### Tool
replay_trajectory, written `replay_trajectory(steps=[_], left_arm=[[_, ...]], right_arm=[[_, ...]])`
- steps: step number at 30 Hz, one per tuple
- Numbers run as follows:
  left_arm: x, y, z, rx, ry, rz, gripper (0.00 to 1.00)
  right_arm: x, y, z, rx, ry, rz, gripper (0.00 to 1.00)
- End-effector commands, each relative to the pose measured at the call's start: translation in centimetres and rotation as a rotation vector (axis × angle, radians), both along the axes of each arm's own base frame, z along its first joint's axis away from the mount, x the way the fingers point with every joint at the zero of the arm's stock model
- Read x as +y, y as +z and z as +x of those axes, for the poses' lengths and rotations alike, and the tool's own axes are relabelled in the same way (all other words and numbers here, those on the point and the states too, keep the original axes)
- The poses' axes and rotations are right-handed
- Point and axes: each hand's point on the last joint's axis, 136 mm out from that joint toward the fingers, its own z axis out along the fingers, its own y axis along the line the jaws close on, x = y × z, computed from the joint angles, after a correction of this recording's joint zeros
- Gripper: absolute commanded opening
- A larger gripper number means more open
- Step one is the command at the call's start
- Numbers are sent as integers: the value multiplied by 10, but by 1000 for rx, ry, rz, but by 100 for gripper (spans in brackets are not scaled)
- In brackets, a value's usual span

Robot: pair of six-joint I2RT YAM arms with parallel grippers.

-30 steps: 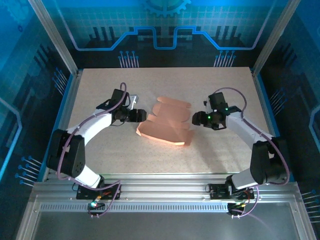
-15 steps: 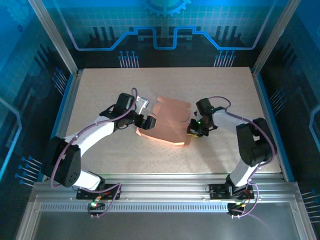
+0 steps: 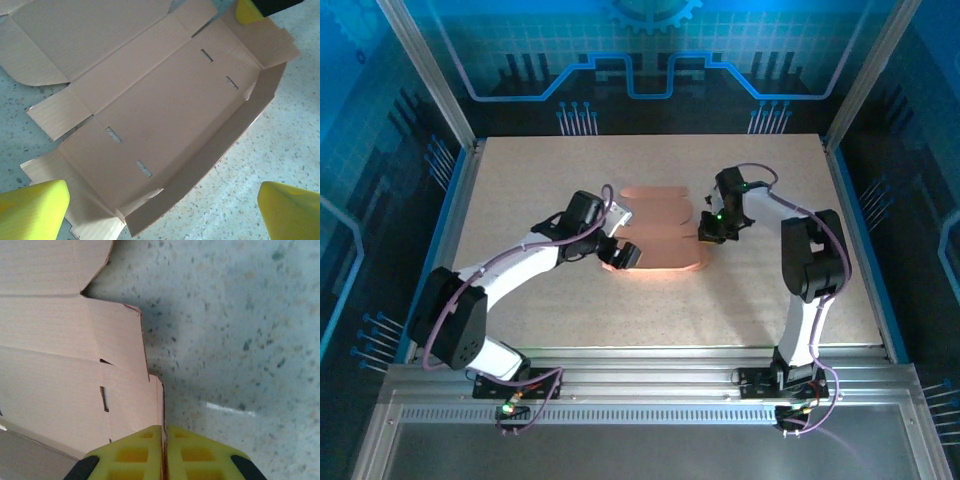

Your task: Fold the paper box

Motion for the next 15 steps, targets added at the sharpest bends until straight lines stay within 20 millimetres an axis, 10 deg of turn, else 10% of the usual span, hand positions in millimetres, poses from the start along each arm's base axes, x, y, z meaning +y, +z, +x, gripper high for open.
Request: replay_trajectory(steps=[1, 8, 15], left_arm=[[17, 1, 26, 81, 157, -59, 98], [49, -15, 72, 284, 395, -280, 84], [38, -43, 91, 389, 302, -326, 57]], right_arm=[[-2, -5, -5, 30, 84, -12, 10], [-3, -2, 2, -27, 149, -21, 12], [3, 0, 10, -34, 152, 23, 13]])
